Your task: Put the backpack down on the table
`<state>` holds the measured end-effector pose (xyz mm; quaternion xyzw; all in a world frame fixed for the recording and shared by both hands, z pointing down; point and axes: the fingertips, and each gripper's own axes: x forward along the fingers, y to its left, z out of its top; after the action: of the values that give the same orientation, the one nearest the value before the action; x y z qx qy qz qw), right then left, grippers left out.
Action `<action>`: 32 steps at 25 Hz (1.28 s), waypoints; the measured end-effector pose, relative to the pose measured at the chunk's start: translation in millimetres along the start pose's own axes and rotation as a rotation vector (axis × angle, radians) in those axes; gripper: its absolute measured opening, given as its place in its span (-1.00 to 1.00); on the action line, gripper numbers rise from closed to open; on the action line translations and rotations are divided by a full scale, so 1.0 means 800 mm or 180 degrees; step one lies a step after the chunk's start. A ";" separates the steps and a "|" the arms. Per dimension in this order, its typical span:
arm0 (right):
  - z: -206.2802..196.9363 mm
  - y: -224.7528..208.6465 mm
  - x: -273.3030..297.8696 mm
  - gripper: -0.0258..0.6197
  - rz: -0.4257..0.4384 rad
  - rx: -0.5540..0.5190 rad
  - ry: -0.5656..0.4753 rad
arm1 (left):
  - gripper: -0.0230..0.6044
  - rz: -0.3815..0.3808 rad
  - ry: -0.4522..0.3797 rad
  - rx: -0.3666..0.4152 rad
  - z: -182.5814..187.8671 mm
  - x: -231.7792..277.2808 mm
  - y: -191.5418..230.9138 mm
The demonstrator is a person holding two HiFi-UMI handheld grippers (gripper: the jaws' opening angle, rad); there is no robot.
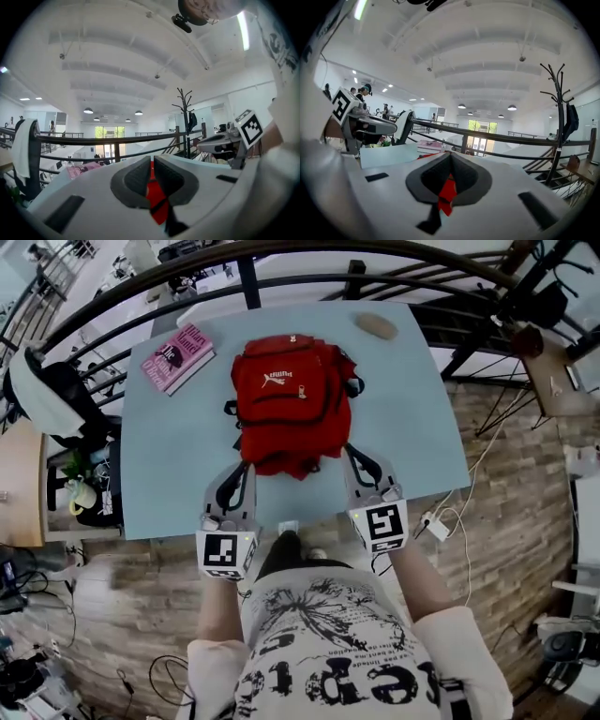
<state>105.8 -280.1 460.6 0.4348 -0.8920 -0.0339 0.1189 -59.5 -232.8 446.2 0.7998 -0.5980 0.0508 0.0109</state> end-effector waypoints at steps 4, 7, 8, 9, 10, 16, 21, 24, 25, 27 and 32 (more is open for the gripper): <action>0.032 0.004 -0.015 -0.94 -0.0028 -0.0184 -0.0095 | -0.86 0.0065 -0.0259 0.0041 0.065 -0.023 -0.010; 0.058 0.002 -0.029 -0.94 0.0002 -0.0104 -0.0246 | -0.86 0.0090 -0.0337 0.0069 0.086 -0.034 -0.015; 0.065 0.001 -0.033 -0.94 0.0005 -0.0073 -0.0293 | -0.86 0.0091 -0.0348 0.0077 0.090 -0.036 -0.017; 0.071 0.001 -0.038 -0.94 0.0005 -0.0058 -0.0332 | -0.86 0.0095 -0.0353 0.0098 0.092 -0.038 -0.019; 0.076 0.002 -0.042 -0.94 0.0005 -0.0054 -0.0363 | -0.86 0.0102 -0.0351 0.0125 0.094 -0.039 -0.021; 0.090 0.009 -0.062 -0.94 0.0063 -0.0090 -0.0446 | -0.86 0.0089 -0.0345 0.0222 0.102 -0.045 -0.039; 0.091 0.014 -0.075 -0.94 0.0033 -0.0144 -0.0473 | -0.86 0.0013 -0.0390 0.0172 0.119 -0.058 -0.057; 0.092 0.014 -0.083 -0.94 0.0021 -0.0121 -0.0507 | -0.86 0.0034 -0.0373 0.0251 0.120 -0.065 -0.065; 0.092 0.015 -0.083 -0.95 0.0033 -0.0118 -0.0514 | -0.86 0.0039 -0.0317 0.0260 0.115 -0.065 -0.065; 0.091 0.016 -0.082 -0.95 0.0067 -0.0104 -0.0514 | -0.86 0.0064 -0.0206 0.0261 0.106 -0.065 -0.064; 0.092 0.015 -0.083 -0.95 0.0054 -0.0144 -0.0529 | -0.86 0.0108 -0.0151 0.0318 0.106 -0.063 -0.067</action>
<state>118.1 -223.5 379.3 0.4201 -0.9015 -0.0890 0.0546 -16.9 -175.8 359.3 0.7901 -0.6082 0.0618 -0.0440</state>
